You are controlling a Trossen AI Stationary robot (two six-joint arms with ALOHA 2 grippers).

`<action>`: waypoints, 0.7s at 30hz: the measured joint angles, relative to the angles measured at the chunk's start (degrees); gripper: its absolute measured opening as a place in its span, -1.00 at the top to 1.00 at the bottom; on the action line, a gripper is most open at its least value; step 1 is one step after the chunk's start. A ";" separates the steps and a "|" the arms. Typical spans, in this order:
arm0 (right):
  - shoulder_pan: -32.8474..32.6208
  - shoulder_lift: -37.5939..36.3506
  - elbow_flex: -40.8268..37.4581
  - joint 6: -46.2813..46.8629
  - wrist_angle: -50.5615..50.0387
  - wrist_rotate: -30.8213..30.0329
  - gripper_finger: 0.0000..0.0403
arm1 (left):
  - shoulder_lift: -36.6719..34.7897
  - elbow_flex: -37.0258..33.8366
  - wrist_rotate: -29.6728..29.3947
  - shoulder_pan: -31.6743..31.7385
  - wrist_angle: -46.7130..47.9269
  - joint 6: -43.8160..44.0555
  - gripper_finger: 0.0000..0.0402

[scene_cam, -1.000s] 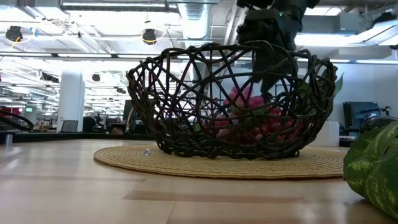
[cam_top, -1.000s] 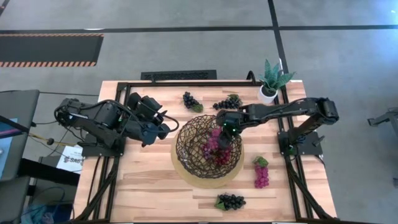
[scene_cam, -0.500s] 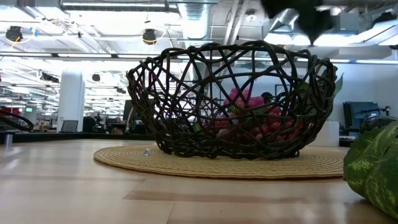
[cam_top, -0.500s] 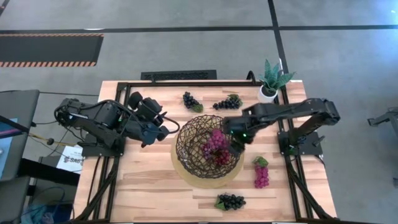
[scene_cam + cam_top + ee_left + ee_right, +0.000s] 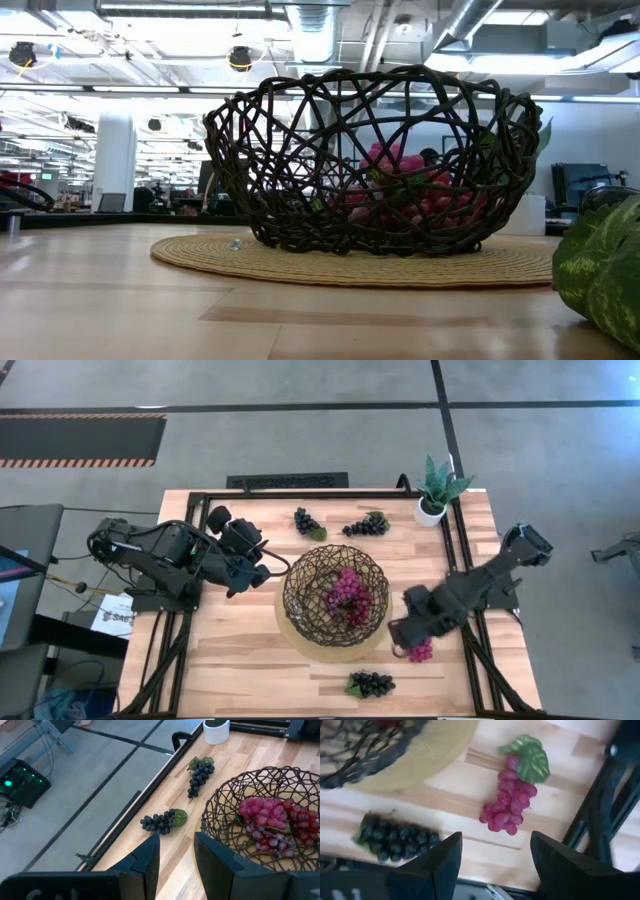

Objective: Build produce basket
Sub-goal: Put the pink grapes into the black wire basket

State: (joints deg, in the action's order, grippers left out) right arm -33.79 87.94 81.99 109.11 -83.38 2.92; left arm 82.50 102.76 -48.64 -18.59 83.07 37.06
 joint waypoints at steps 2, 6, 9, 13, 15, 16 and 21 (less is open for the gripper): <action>-3.33 0.02 -1.24 7.77 0.93 -2.04 -0.27 | 0.00 0.00 -0.05 0.09 -0.02 -0.57 0.45; -8.94 0.01 -5.21 20.96 3.86 -6.29 -0.27 | 0.00 0.00 -0.09 0.11 -0.04 -0.62 0.45; -12.03 -0.04 -8.94 28.26 7.30 -8.09 -0.27 | 0.00 0.00 -0.12 0.11 -0.04 -0.47 0.45; -13.42 0.02 -14.18 29.69 15.08 -8.62 -0.27 | 0.00 0.00 -0.15 0.11 -0.12 -0.40 0.45; -13.32 0.02 -16.81 29.23 18.58 -8.87 -0.27 | 0.00 0.00 -0.15 0.11 -0.39 -0.38 0.45; -13.23 0.02 -18.10 29.23 19.86 -8.87 -0.27 | 0.00 0.00 -0.15 0.11 -0.41 -0.38 0.45; -12.62 0.02 -23.48 29.10 23.64 -8.47 -0.27 | 0.00 0.00 -0.15 0.11 -0.52 -0.29 0.45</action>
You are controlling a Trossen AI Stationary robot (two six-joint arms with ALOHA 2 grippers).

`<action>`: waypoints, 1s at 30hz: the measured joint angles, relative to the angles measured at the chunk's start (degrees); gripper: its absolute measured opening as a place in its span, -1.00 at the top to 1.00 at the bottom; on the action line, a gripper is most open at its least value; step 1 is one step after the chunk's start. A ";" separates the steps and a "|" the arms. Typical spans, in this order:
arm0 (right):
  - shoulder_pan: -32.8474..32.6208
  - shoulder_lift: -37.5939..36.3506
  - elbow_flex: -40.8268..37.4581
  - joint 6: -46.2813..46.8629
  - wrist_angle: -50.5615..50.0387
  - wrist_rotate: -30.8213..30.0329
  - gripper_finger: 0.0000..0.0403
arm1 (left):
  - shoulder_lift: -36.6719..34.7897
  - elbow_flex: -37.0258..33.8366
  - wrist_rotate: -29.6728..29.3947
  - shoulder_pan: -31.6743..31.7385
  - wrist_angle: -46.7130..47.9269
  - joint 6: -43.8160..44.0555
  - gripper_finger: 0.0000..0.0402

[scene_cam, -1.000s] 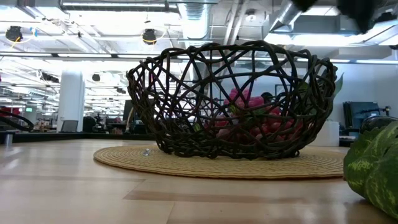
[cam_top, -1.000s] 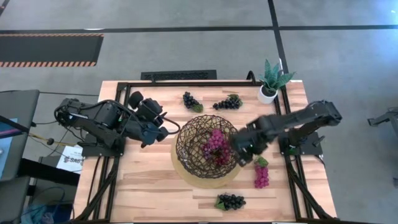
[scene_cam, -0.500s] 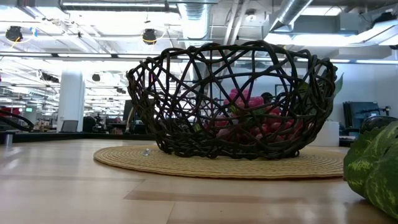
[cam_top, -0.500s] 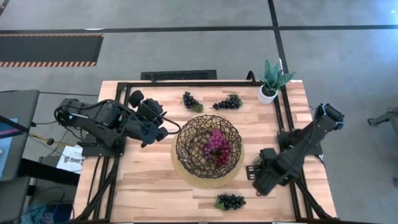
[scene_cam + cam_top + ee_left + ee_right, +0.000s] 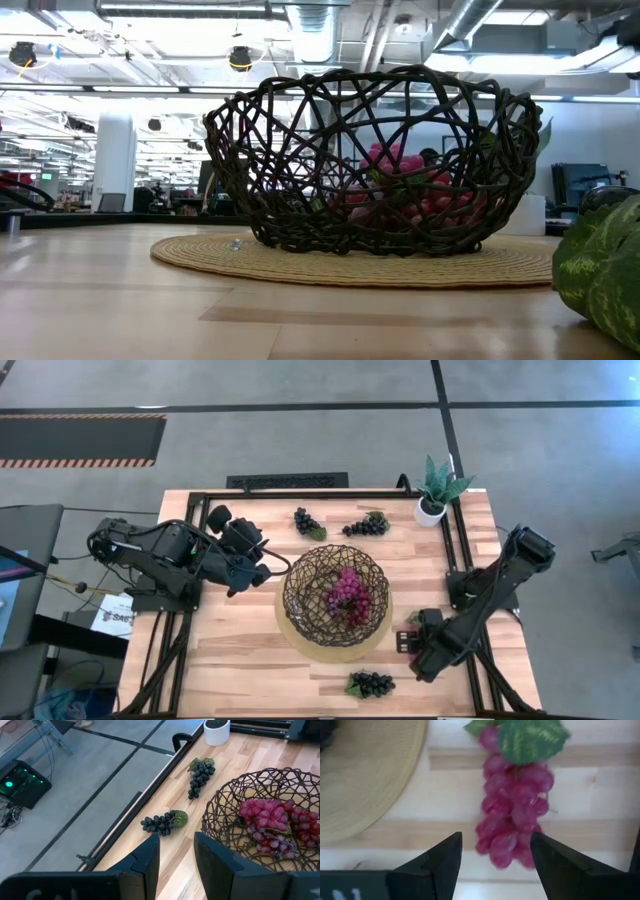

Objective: Build produce basket
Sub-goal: Put the pink grapes into the black wire basket

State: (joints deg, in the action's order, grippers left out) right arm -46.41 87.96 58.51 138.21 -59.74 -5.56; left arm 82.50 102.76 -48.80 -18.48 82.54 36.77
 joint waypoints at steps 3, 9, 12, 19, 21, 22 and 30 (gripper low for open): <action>-0.05 -0.02 -1.92 -0.04 -0.10 1.31 -0.27 | 0.00 0.00 0.00 0.00 0.01 0.46 0.45; 0.04 -0.02 -5.41 -0.07 1.60 1.60 -0.27 | 0.00 0.00 0.00 0.00 0.00 0.53 0.45; 0.07 -0.02 -7.85 -0.07 4.01 1.72 -0.27 | 0.00 0.00 0.00 -0.02 0.00 1.02 0.45; 1.21 -0.07 -11.33 -0.34 6.97 1.76 -0.16 | 0.00 0.00 0.00 0.00 0.00 2.39 0.45; 1.60 -0.07 -11.39 -0.99 6.88 1.76 -0.02 | 0.00 0.00 0.00 0.00 0.00 3.00 0.45; 1.62 -0.07 -11.39 -1.59 6.98 1.76 0.07 | 0.00 0.00 0.00 0.00 0.00 3.25 0.45; 1.60 -2.66 -8.59 -8.51 5.05 1.04 0.90 | 0.00 0.00 0.00 -0.02 0.00 3.55 0.45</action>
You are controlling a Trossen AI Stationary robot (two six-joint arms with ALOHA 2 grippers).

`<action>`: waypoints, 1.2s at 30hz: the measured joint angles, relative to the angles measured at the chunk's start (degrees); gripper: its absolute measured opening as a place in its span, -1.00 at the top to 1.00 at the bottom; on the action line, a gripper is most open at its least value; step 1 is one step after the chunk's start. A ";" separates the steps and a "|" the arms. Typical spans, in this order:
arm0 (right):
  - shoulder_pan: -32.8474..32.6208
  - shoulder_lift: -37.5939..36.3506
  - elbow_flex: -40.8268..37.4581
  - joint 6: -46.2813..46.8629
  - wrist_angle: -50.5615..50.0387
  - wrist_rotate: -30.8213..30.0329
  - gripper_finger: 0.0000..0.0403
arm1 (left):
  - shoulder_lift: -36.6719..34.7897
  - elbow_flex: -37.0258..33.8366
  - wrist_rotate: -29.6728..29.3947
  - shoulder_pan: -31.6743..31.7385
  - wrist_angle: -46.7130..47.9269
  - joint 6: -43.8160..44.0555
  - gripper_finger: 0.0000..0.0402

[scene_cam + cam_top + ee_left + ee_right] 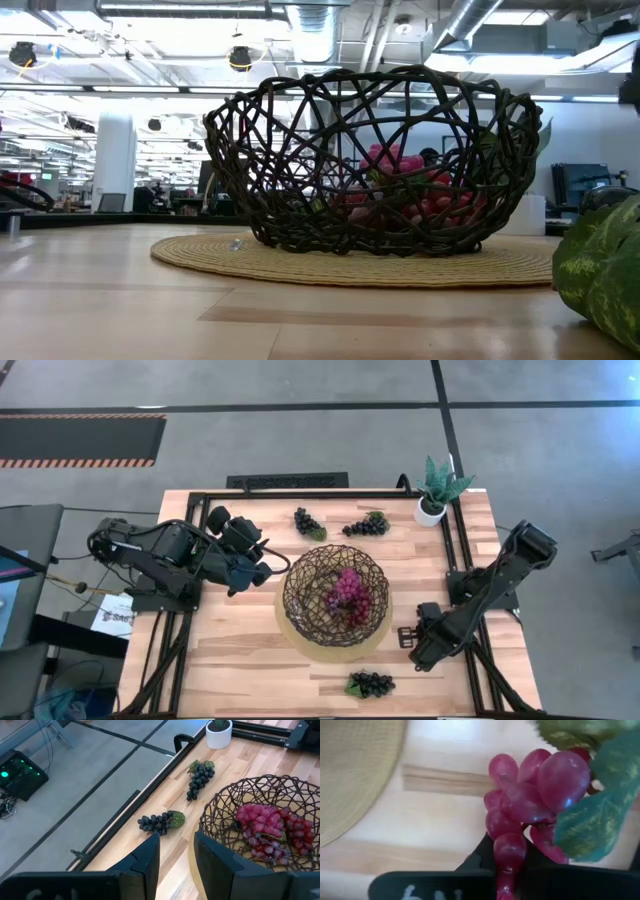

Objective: Build produce basket
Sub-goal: Put the pink grapes into the black wire basket

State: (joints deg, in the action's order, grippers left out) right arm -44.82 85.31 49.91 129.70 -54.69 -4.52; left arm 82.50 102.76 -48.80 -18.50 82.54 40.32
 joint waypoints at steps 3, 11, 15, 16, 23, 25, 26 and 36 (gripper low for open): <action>-0.02 -1.49 3.84 -0.23 -6.69 0.00 0.86 | 0.00 0.00 -0.02 0.02 -0.02 0.80 0.45; 0.93 -5.87 25.69 -6.04 -33.53 -9.02 0.91 | 0.00 0.00 -0.14 0.02 -0.04 2.56 0.45; 4.70 -7.48 34.54 -19.23 -33.49 -26.63 0.91 | 0.00 0.00 -0.54 0.02 -0.04 2.85 0.45; 6.02 -7.88 36.35 -23.63 -32.40 -30.83 0.91 | 0.00 0.00 -0.58 0.04 -0.04 2.96 0.45; 20.32 -7.82 44.63 -61.45 -19.76 -34.54 0.91 | 0.00 0.00 -0.94 0.11 -0.15 3.03 0.45; 24.43 -7.83 44.64 -71.76 -13.28 -29.82 0.91 | 0.00 0.00 -0.95 0.11 -0.15 3.03 0.45; 26.34 -7.66 44.62 -76.17 -10.13 -27.42 0.91 | 0.00 0.00 -0.94 0.11 -0.15 3.03 0.45; 38.77 0.69 44.59 -96.17 -4.18 -3.15 0.92 | 0.00 0.00 -0.59 0.11 -0.04 3.03 0.45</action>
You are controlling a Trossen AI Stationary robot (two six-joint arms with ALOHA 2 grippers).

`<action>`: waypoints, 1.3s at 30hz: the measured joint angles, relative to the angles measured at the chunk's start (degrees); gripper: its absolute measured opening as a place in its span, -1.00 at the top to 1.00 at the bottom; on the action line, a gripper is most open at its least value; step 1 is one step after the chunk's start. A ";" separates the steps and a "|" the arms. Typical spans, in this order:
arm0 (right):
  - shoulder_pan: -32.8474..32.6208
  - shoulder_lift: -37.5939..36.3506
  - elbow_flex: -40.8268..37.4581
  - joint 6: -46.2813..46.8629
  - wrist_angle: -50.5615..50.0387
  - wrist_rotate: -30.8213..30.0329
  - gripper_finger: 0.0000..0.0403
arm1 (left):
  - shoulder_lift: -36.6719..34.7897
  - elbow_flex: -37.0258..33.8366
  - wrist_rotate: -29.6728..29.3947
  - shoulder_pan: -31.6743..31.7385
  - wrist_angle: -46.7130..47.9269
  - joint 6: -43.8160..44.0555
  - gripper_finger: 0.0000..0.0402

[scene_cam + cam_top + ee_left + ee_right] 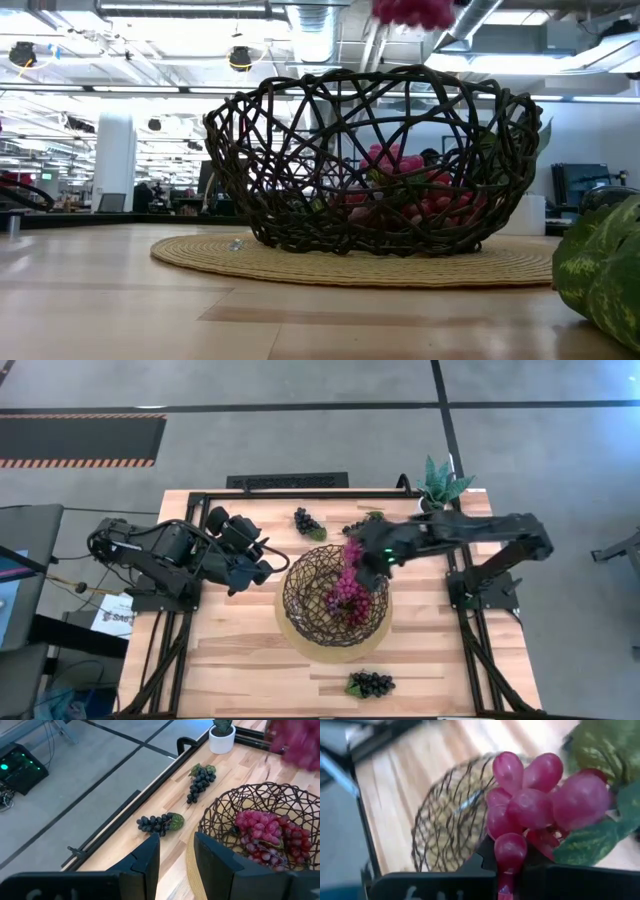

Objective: Build produce basket
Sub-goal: Put the pink grapes into the black wire basket

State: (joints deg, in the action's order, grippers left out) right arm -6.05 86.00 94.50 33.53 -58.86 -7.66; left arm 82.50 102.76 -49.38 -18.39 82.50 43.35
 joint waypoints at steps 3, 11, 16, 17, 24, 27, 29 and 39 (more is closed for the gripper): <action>0.57 4.50 0.00 -2.84 -0.30 5.08 0.92 | 0.00 0.00 0.23 0.00 0.02 -0.02 0.45; -0.75 15.10 -0.06 -6.70 -0.44 14.07 0.92 | 0.00 0.00 1.22 0.00 0.52 -0.30 0.45; -3.35 19.05 -0.04 -6.07 2.92 16.91 0.92 | 0.00 0.00 1.73 0.00 0.63 -0.81 0.45; -3.76 19.74 -0.04 -5.42 3.22 16.90 0.92 | 0.00 0.00 2.01 0.02 0.73 -0.81 0.45; -5.63 25.43 -0.07 -3.36 2.51 16.66 0.92 | 0.00 0.00 4.19 0.00 1.25 -1.75 0.45; -5.59 27.19 -0.09 -3.35 2.24 16.33 0.92 | 0.00 0.00 4.24 0.00 1.25 -2.19 0.45; -5.59 27.88 -0.14 -3.33 1.73 15.04 0.92 | 0.00 0.00 4.28 0.00 1.32 -2.19 0.45; -5.67 27.79 -0.04 -0.51 -0.48 11.21 0.59 | 0.00 0.00 5.27 0.00 2.07 -2.64 0.45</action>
State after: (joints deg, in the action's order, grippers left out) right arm -11.72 113.79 94.45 33.02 -59.35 3.55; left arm 82.50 102.76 -44.12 -18.39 84.57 40.71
